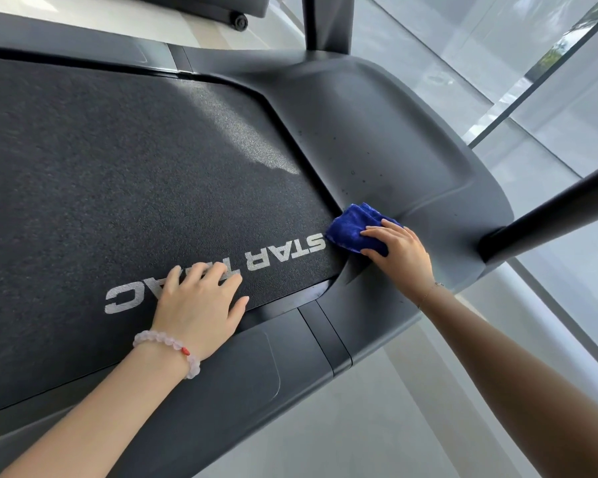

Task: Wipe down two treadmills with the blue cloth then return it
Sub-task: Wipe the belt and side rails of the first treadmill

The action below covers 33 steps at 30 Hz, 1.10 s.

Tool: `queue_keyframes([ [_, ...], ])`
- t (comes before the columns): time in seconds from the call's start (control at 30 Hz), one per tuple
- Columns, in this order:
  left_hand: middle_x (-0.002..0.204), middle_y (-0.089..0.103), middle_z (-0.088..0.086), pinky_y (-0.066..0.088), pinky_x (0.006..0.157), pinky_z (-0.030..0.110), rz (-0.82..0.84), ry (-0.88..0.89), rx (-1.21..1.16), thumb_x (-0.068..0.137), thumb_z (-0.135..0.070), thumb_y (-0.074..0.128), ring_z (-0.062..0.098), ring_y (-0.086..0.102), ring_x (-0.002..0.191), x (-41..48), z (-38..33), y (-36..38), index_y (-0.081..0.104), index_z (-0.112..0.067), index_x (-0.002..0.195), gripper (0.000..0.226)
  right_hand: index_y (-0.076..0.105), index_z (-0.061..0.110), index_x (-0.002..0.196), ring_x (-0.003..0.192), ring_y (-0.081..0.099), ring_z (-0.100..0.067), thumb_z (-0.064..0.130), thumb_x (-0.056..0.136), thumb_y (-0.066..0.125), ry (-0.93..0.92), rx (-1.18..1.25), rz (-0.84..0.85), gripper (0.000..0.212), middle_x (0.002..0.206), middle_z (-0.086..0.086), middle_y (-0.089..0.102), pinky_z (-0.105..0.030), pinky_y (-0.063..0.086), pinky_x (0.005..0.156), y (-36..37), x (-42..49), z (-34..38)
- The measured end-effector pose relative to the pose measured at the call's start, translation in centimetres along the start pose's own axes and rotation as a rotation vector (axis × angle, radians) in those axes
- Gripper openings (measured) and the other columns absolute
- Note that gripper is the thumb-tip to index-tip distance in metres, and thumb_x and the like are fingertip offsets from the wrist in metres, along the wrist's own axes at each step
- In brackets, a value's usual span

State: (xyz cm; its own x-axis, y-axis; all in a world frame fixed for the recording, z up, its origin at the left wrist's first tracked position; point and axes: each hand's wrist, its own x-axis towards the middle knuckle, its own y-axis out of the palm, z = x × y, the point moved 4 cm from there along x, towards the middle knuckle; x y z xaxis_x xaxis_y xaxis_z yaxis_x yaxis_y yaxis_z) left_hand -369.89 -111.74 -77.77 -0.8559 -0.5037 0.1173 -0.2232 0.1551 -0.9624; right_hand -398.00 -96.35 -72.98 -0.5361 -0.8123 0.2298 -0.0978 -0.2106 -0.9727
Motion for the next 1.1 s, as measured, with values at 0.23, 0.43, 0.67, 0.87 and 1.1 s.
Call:
queue_keyframes([
  [0.23,0.109,0.067,0.009,0.047,0.084,0.054,0.026,0.021,0.004,0.080,-0.042,0.034,0.032,0.063,0.102,1.5,0.5,0.9,0.072,-0.014,0.099,0.050,0.066,0.018,0.115,0.123,0.050,-0.023,0.023,0.082,0.068,0.107,-0.042,-0.043,0.033,0.122,0.000,0.064,-0.034,0.033,0.102,-0.4,4.9,-1.4],
  [0.43,0.118,0.065,0.008,0.045,0.089,0.056,0.058,0.016,-0.007,0.082,-0.043,0.033,0.030,0.059,0.111,2.7,1.5,1.5,0.071,-0.017,0.109,0.053,0.052,0.026,0.131,0.139,0.029,-0.017,0.024,0.091,0.057,0.260,0.067,-0.012,0.040,0.143,0.007,0.045,-0.035,0.027,0.108,-0.5,10.3,-3.4],
  [0.67,0.122,0.063,0.005,0.044,0.091,0.060,0.054,0.000,-0.012,0.082,-0.043,0.033,0.028,0.058,0.114,4.5,3.0,1.6,0.069,-0.020,0.113,0.052,0.047,0.020,0.136,0.139,0.028,-0.025,0.019,0.092,0.053,0.216,0.057,-0.067,0.044,0.146,0.000,0.041,-0.042,0.028,0.110,0.9,16.2,-3.6],
  [0.87,0.125,0.061,0.001,0.044,0.094,0.054,0.066,-0.013,-0.036,0.083,-0.043,0.034,0.023,0.054,0.118,5.4,4.0,1.6,0.068,-0.024,0.115,0.050,0.045,0.020,0.137,0.140,0.027,-0.027,0.012,0.088,0.053,0.052,-0.029,0.011,0.050,0.147,0.000,0.040,-0.047,0.025,0.112,3.2,19.4,-1.5],
  [1.1,0.116,0.066,0.000,0.049,0.087,0.055,0.084,-0.042,-0.060,0.081,-0.045,0.035,0.022,0.061,0.110,6.1,3.9,0.9,0.073,-0.026,0.105,0.048,0.053,0.022,0.131,0.137,0.034,-0.022,0.004,0.081,0.063,-0.136,0.012,0.058,0.054,0.141,0.004,0.047,-0.046,0.026,0.112,4.3,13.3,-0.8],
])
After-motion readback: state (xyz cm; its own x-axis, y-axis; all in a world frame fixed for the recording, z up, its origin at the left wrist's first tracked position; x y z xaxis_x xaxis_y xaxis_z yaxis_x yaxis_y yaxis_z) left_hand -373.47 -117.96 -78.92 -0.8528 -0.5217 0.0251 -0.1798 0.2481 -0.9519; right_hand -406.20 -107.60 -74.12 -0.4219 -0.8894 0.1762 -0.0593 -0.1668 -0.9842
